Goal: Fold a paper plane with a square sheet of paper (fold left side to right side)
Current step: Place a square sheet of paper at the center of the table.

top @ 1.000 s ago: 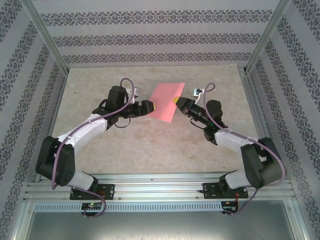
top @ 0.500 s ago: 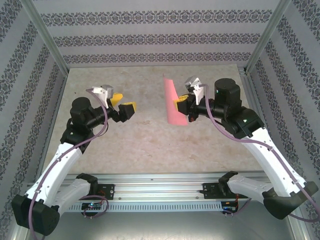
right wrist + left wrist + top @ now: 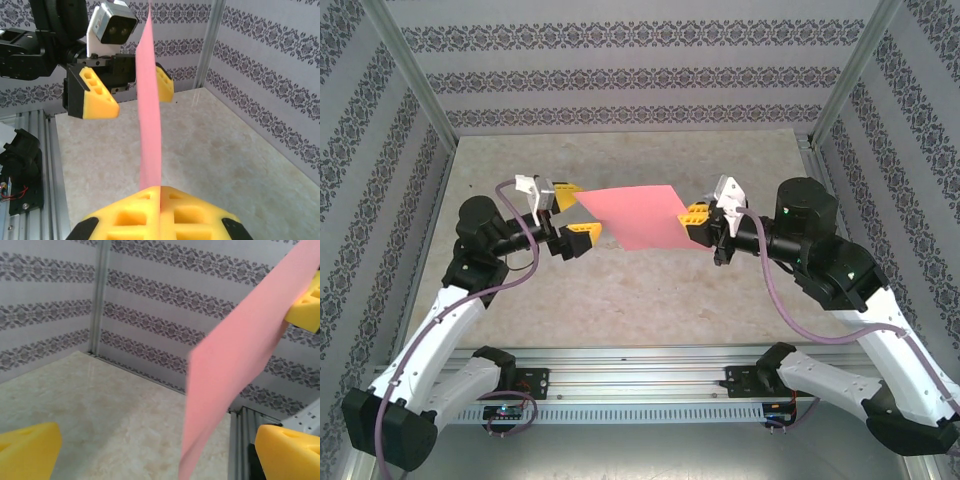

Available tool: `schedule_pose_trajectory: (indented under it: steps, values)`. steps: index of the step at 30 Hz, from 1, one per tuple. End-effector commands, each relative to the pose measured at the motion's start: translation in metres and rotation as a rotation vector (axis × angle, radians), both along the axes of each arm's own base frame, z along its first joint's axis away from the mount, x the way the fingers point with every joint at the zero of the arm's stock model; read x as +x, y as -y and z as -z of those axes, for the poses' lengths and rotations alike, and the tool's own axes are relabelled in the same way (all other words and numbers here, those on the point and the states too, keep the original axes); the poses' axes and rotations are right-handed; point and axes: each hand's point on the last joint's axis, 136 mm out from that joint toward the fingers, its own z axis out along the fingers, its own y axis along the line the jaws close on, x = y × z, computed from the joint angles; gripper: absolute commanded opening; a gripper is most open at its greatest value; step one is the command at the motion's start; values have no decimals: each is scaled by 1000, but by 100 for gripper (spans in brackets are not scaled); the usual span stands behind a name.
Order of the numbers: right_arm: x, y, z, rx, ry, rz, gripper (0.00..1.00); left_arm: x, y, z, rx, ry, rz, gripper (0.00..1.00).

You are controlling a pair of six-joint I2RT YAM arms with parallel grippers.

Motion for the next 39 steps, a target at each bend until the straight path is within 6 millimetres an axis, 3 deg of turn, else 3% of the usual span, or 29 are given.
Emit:
schedule_pose_trajectory:
  steps: [1,6,10,13,17,20,24,27,30,34,39]
  values:
    - [-5,-1,-16,43,78,-18,0,-24,15,-23,3,114,144,97]
    - [-2,-2,-11,56,69,-8,0,-35,26,-25,13,110,238,74]
    - [6,-1,-4,65,48,35,0,-36,30,-24,14,100,242,25]
    - [12,2,1,78,26,66,0,-31,31,-18,19,59,219,0]
    - [24,7,18,85,-41,117,4,-16,32,-3,20,-78,167,0]
    - [35,10,44,59,-132,160,24,2,31,23,63,-250,81,0]
    - [59,26,90,15,-264,286,60,16,32,75,167,-515,27,0]
    - [78,46,125,-2,-381,413,70,25,29,122,260,-714,-26,0]
    - [91,59,162,-4,-511,497,71,31,30,171,343,-886,-47,0]
    - [102,54,209,22,-661,549,70,42,28,233,477,-1066,-77,0]
    - [109,32,256,87,-795,584,64,54,31,273,550,-1158,-82,0]
